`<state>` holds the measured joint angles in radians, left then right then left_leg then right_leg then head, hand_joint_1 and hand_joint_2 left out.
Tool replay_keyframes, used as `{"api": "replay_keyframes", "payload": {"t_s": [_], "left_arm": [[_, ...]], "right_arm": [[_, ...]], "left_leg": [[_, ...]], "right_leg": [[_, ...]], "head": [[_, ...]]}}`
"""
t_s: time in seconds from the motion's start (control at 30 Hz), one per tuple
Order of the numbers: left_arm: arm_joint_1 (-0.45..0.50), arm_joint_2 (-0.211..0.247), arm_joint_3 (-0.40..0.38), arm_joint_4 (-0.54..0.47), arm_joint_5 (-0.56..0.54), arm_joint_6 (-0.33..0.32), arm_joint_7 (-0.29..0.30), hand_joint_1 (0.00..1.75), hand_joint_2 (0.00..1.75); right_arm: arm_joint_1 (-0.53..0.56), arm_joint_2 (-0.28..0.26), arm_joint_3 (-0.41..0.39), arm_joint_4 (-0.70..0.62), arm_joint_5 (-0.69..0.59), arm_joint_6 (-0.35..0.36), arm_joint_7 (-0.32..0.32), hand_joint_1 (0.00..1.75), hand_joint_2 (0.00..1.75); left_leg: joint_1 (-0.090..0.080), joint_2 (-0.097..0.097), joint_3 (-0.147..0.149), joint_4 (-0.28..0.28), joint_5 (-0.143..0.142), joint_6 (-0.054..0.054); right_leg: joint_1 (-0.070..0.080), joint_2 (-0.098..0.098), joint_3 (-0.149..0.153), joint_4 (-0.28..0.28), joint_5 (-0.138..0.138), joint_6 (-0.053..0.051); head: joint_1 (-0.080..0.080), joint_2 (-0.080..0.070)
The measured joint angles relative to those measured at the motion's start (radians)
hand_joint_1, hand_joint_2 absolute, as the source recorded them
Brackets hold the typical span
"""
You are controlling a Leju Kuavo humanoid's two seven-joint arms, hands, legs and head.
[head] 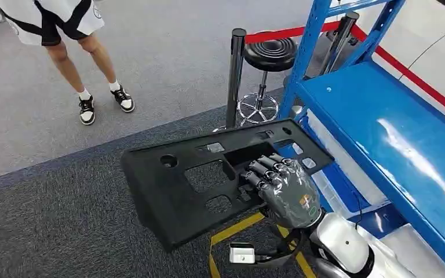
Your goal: Take the parts from the cabinet and place them on the table.
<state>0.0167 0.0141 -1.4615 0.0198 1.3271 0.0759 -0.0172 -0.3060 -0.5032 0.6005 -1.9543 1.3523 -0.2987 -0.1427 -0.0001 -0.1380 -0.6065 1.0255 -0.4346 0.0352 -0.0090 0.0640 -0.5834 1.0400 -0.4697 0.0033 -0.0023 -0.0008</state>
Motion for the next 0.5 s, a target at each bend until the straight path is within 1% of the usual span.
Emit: {"api": "replay_keyframes", "payload": {"t_s": [0.03,0.07,0.1,0.13,0.17,0.2,0.23,0.27,0.3,0.33,0.37,0.4,0.43,0.47,0.5], "left_arm": [[0.003,0.0,0.003,0.0,-0.001,-0.002,0.005,0.0,0.0],[0.004,0.0,0.005,0.0,-0.004,-0.004,0.008,0.0,0.0],[0.005,0.0,0.006,0.0,-0.008,-0.005,0.008,0.0,0.0],[0.003,0.0,0.007,0.0,-0.009,-0.005,0.008,0.0,0.0],[0.002,0.0,0.008,0.0,-0.009,-0.005,0.008,0.0,0.0],[0.001,0.0,0.01,0.0,-0.009,-0.003,0.007,0.0,0.0],[0.0,0.0,0.012,0.0,-0.01,0.0,0.005,0.0,0.0],[0.001,0.0,0.012,0.0,-0.015,0.0,0.005,0.0,0.0],[0.002,0.0,0.012,0.0,-0.019,0.0,0.005,0.0,0.0],[0.002,0.0,0.013,0.0,-0.022,0.001,0.005,0.0,0.0],[0.002,0.0,0.013,0.0,-0.023,0.002,0.004,0.0,0.0],[0.002,0.0,0.013,0.0,-0.024,0.003,0.001,0.0,0.0],[0.0,0.0,0.013,0.0,-0.024,0.003,-0.001,0.0,0.0],[0.0,0.0,0.013,0.0,-0.024,0.004,-0.001,0.0,0.0],[0.001,0.0,0.013,0.0,-0.025,0.005,-0.003,0.0,0.0]], "right_arm": [[0.001,0.0,-0.008,0.0,0.001,0.0,0.002,1.75,1.75],[0.002,0.0,-0.016,0.0,0.001,0.0,0.004,1.75,1.75],[0.005,0.0,-0.022,0.0,0.0,0.0,0.006,1.75,1.75],[0.008,-0.001,-0.032,-0.001,-0.004,0.0,0.008,1.75,1.75],[0.012,-0.003,-0.039,-0.001,-0.006,0.0,0.008,1.75,1.75],[0.016,-0.005,-0.046,-0.001,-0.007,0.0,0.008,1.75,1.75],[0.022,-0.007,-0.05,-0.001,-0.009,0.0,0.008,1.75,1.75],[0.027,-0.009,-0.053,-0.001,-0.009,0.0,0.005,1.75,1.75],[0.031,-0.01,-0.057,-0.001,-0.009,0.001,0.003,1.75,1.75],[0.033,-0.011,-0.059,-0.001,-0.009,0.002,0.0,1.75,1.75],[0.032,-0.011,-0.06,-0.001,-0.009,0.002,-0.002,1.75,1.75],[0.032,-0.012,-0.062,-0.003,-0.009,0.004,-0.002,1.75,1.75],[0.034,-0.013,-0.065,-0.005,-0.009,0.005,-0.002,1.75,1.75],[0.034,-0.014,-0.067,-0.006,-0.009,0.006,-0.002,1.75,1.75],[0.033,-0.015,-0.068,-0.007,-0.009,0.008,-0.002,1.75,1.75]], "left_leg": [[0.001,-0.013,0.0,-0.003,0.003,-0.007],[-0.004,-0.002,-0.001,0.003,-0.001,-0.009],[-0.008,0.057,-0.008,0.024,-0.016,-0.015],[-0.006,0.096,-0.034,0.078,-0.051,-0.019],[-0.002,0.115,-0.07,0.151,-0.089,-0.024],[0.003,0.123,-0.111,0.231,-0.125,-0.028],[0.008,0.126,-0.142,0.29,-0.142,-0.033],[0.013,0.13,-0.149,0.302,-0.134,-0.039],[0.018,0.135,-0.129,0.264,-0.104,-0.042],[0.022,0.142,-0.09,0.192,-0.065,-0.045],[0.023,0.162,-0.041,0.102,-0.026,-0.045],[0.021,0.216,0.003,0.023,-0.008,-0.042],[0.007,0.22,0.01,0.011,-0.02,-0.033],[0.008,0.202,0.003,0.009,-0.017,-0.02],[0.005,0.192,0.0,0.009,-0.016,-0.015]], "right_leg": [[0.001,-0.012,0.004,-0.006,0.002,-0.005],[-0.013,-0.027,0.012,-0.022,0.009,-0.013],[-0.009,-0.041,0.022,-0.029,0.01,-0.016],[-0.008,-0.055,0.025,-0.031,0.009,-0.023],[-0.006,-0.07,0.024,-0.031,0.008,-0.025],[-0.005,-0.086,0.024,-0.031,0.007,-0.026],[-0.005,-0.102,0.024,-0.03,0.005,-0.026],[-0.005,-0.117,0.025,-0.03,0.003,-0.024],[-0.005,-0.131,0.027,-0.029,0.001,-0.021],[-0.006,-0.142,0.028,-0.027,-0.001,-0.017],[-0.008,-0.153,0.03,-0.023,-0.006,-0.013],[-0.005,-0.162,0.033,-0.018,-0.011,-0.007],[0.0,-0.173,0.031,-0.013,-0.017,0.003],[0.0,-0.183,0.033,-0.015,-0.018,0.008],[0.001,-0.193,0.036,-0.016,-0.018,0.012]], "head": [[0.0,0.0],[0.0,0.0],[-0.001,0.0],[-0.002,0.0],[-0.002,0.0],[-0.002,0.0],[-0.002,0.0],[-0.002,0.0],[-0.002,0.0],[-0.002,0.0],[-0.002,0.0],[-0.002,0.0],[-0.002,0.0],[0.0,0.0],[0.0,0.0]]}}
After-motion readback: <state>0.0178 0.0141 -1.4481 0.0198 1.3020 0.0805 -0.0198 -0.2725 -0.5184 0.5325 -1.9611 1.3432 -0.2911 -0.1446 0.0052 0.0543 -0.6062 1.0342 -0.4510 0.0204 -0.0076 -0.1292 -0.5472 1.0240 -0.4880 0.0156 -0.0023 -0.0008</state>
